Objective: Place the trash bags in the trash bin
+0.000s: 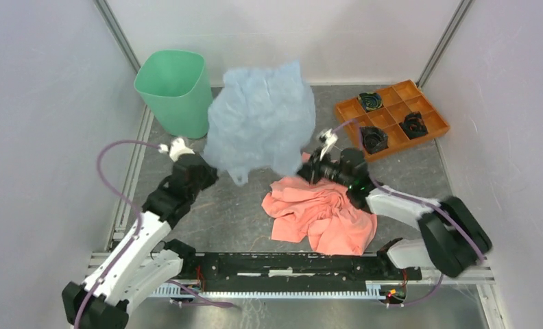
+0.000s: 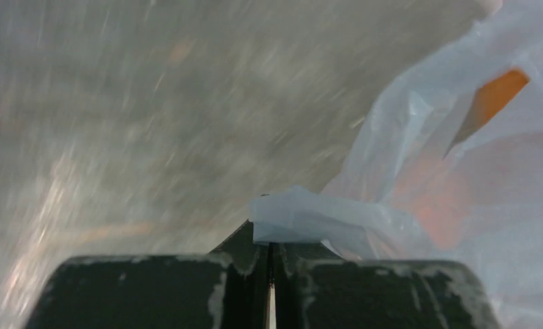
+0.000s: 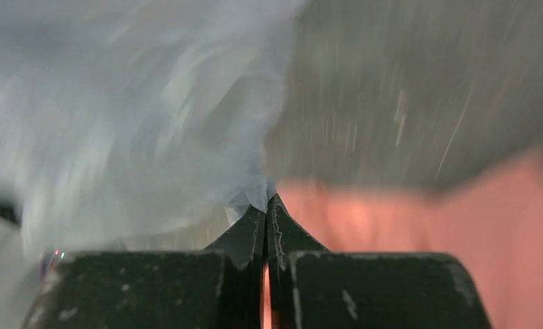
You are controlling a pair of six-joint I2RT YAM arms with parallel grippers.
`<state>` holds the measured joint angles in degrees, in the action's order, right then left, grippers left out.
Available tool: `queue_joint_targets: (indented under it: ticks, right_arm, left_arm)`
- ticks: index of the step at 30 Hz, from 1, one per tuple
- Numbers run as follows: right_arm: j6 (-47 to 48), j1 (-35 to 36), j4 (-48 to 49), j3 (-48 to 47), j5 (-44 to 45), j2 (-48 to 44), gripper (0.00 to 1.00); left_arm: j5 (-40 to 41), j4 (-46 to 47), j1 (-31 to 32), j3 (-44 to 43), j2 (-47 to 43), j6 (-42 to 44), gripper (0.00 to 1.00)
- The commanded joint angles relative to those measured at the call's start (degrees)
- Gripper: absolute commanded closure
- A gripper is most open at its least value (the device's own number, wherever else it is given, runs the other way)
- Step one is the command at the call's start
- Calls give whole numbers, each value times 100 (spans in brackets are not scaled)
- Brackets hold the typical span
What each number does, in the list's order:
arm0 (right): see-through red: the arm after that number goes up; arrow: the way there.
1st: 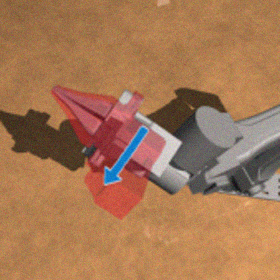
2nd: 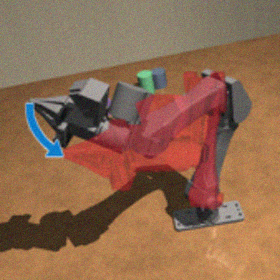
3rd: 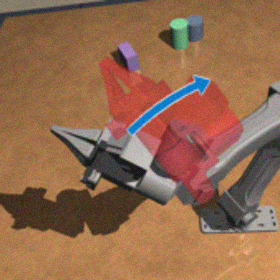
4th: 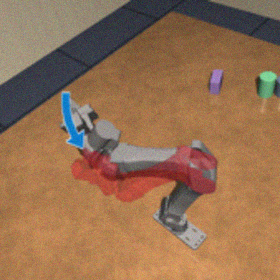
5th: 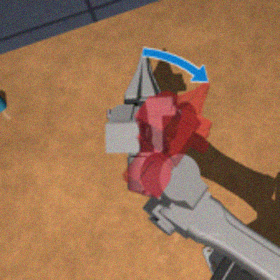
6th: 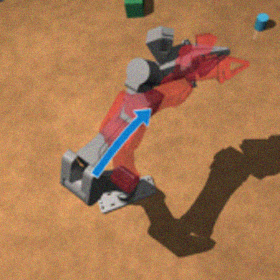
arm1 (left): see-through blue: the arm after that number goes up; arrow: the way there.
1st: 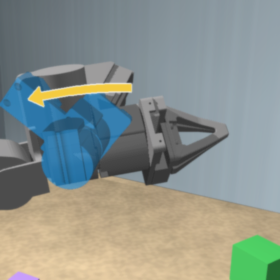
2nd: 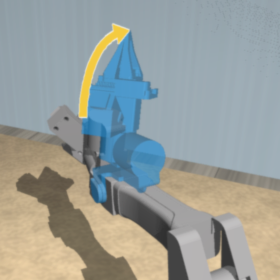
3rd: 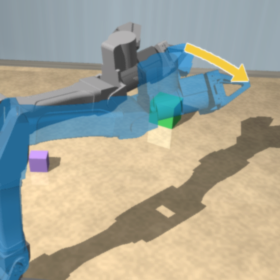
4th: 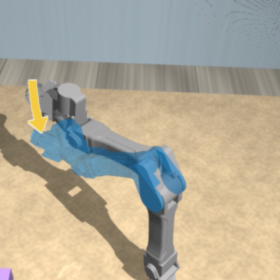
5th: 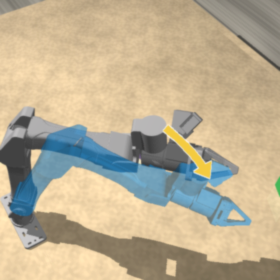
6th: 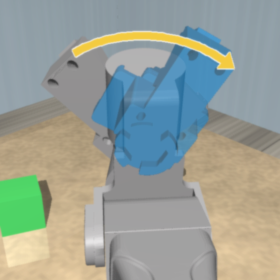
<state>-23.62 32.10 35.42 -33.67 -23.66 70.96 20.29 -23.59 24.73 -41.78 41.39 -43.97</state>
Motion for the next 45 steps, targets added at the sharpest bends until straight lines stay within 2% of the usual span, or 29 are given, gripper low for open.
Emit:
queue_joint_targets:
  ticks: [1, 4, 8, 10, 12, 15, 17, 19, 21, 24, 27, 29, 31, 34, 37, 39, 41, 42, 43, 45]
  right_arm:
    - [-1001, 217, 445, 516, -1300, 727, 99]
    - [126, 327, -1273, -521, -570, 595, 99]
    - [1389, 327, -2794, -2508, 248, 224, 99]
    - [1768, 326, -3163, -3481, 533, -5, 99]
    - [1840, 327, -2964, -3782, 541, -415, 99]
    - [1687, 329, -1574, -2966, 444, -1339, 99]
    - [1588, 330, -537, -1971, 543, -1923, 99]
    - [1460, 332, -167, -1155, 829, -2087, 99]
    - [1290, 325, -610, -712, 1122, -1853, 99]
    - [802, 331, -1380, -259, 898, -965, 99]
    - [347, 324, -982, 333, -103, -70, 99]
    - [134, 327, -894, 401, -394, 285, 99]
    - [231, 325, -1000, 169, -423, 370, 99]
    - [861, 328, -1741, -1024, -80, 208, 99]
    - [1339, 324, -2411, -2557, 332, -8, 99]
    - [1360, 331, -2398, -3349, 347, -237, 99]
    - [1216, 340, -1844, -3574, 209, -655, 99]
    - [1132, 339, -1367, -3427, 122, -885, 99]
    - [1046, 358, -901, -3099, 49, -1189, 99]
    - [989, 371, 165, -2316, 27, -1714, 99]
  left_arm:
    - [-441, -633, -12, 444, -8, -989, 98]
    - [-275, -202, -12, 55, -72, -678, 98]
    - [-193, 118, -8, -1545, 425, 343, 98]
    - [-365, 143, -12, -2625, 691, 916, 98]
    - [-680, 285, -9, -3444, 764, 1310, 98]
    - [-947, 967, -11, -3526, 353, 1497, 98]
    - [-653, 1430, -12, -2930, -119, 1506, 98]
    - [-109, 1421, -9, -2161, -521, 1325, 98]
    - [725, 763, -10, -1504, -669, 855, 98]
    - [1051, -461, -10, -603, -373, 213, 98]
    - [872, -1583, -8, -2, 34, -707, 98]
    - [358, -1517, -12, 93, 136, -732, 98]
    - [117, -1213, -12, -63, 125, -550, 98]
    - [222, -708, -14, -908, 250, 97, 98]
    - [97, -424, -6, -2508, 836, 1042, 98]
    - [-279, -372, -10, -3717, 1128, 1580, 98]
    - [-722, -192, -14, -4597, 1118, 1867, 98]
    - [-1029, 101, -10, -4743, 947, 1940, 98]
    - [-1162, 489, -5, -4651, 711, 1992, 98]
    - [-1064, 1498, -16, -3757, 58, 2010, 98]
